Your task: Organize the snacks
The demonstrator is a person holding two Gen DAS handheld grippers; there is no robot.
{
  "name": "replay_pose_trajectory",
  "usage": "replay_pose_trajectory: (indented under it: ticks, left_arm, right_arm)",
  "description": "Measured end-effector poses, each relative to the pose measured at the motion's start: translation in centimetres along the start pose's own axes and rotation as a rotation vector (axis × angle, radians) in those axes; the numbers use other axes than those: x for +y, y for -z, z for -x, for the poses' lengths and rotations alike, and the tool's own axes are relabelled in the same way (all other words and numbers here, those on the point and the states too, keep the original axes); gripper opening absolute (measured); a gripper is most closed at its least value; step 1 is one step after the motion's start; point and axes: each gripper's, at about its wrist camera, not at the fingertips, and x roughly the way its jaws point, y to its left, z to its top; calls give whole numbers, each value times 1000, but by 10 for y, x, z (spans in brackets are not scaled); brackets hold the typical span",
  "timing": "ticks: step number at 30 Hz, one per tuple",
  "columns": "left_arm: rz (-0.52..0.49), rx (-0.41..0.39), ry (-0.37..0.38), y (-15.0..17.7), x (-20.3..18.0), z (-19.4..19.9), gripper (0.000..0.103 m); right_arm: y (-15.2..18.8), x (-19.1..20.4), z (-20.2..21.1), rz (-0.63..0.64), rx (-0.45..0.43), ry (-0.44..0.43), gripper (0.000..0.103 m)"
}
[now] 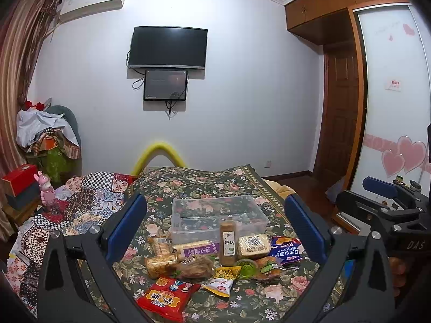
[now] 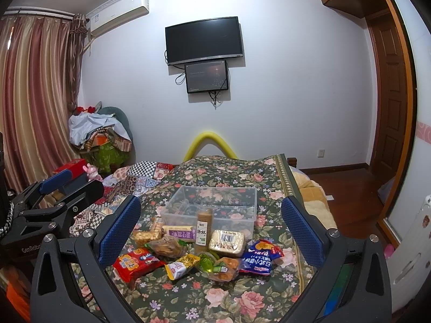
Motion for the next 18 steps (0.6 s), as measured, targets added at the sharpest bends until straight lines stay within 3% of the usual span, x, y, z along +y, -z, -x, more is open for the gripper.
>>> replay_pose_trajectory:
  ticks: [18]
  left_arm:
    - [-4,12,-7,3,1,-6,103]
  right_arm:
    - [2,-2,-6,-1,26,2,103]
